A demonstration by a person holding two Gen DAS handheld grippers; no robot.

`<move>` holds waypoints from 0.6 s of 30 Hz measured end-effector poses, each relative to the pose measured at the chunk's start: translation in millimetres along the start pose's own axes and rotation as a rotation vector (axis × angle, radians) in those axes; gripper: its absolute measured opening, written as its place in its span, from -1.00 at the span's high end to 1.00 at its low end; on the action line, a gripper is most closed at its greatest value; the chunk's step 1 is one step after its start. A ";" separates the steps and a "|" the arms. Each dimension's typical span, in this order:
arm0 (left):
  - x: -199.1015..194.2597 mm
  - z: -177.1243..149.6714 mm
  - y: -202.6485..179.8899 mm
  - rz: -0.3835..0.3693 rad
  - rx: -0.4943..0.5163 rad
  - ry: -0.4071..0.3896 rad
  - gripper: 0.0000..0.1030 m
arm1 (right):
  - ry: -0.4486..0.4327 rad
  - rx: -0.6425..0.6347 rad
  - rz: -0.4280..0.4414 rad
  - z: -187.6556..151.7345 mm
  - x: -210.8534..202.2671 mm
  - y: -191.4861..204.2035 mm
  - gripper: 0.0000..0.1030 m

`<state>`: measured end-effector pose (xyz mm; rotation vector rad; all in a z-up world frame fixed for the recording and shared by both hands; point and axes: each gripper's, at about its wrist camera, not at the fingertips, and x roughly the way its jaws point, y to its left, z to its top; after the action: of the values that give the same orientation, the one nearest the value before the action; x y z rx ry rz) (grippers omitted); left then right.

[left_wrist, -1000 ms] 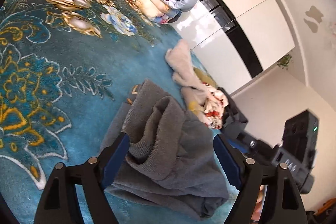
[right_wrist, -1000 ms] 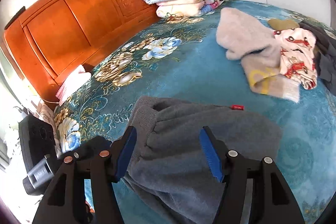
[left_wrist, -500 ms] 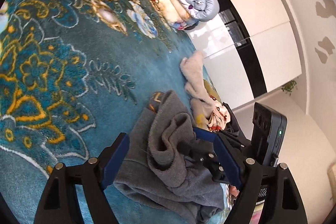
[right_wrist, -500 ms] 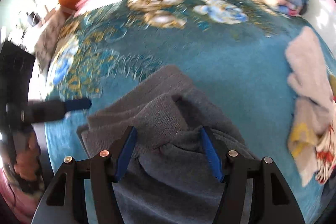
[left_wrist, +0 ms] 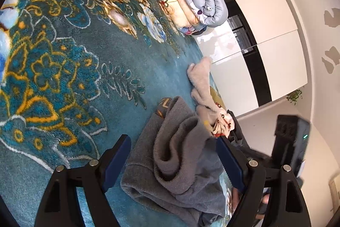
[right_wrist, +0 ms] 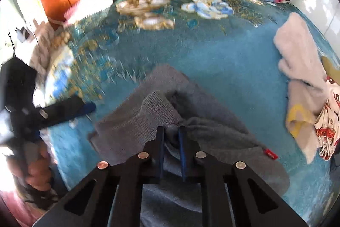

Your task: Fold clothes

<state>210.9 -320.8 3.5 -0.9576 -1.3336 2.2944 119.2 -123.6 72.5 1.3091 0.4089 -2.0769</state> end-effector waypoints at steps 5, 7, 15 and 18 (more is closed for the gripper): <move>1.9 0.6 -0.9 -0.008 0.003 0.012 -0.64 | -0.156 -0.018 0.021 40.4 -34.4 -0.7 0.99; 2.4 -0.3 -2.7 -0.008 0.014 0.021 -0.64 | -0.123 0.001 -0.005 47.9 -16.0 -4.1 0.99; 0.4 1.3 -3.2 -0.001 0.017 0.014 -0.64 | -0.081 0.044 0.066 22.9 -9.4 -30.3 0.95; 1.5 2.1 -0.9 0.007 0.006 0.015 -0.64 | -0.076 0.014 0.054 15.7 -20.2 -29.6 0.25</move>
<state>208.3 -320.8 4.5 -0.9769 -1.3186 2.2910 94.9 -103.3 95.4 1.2312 0.3229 -2.0801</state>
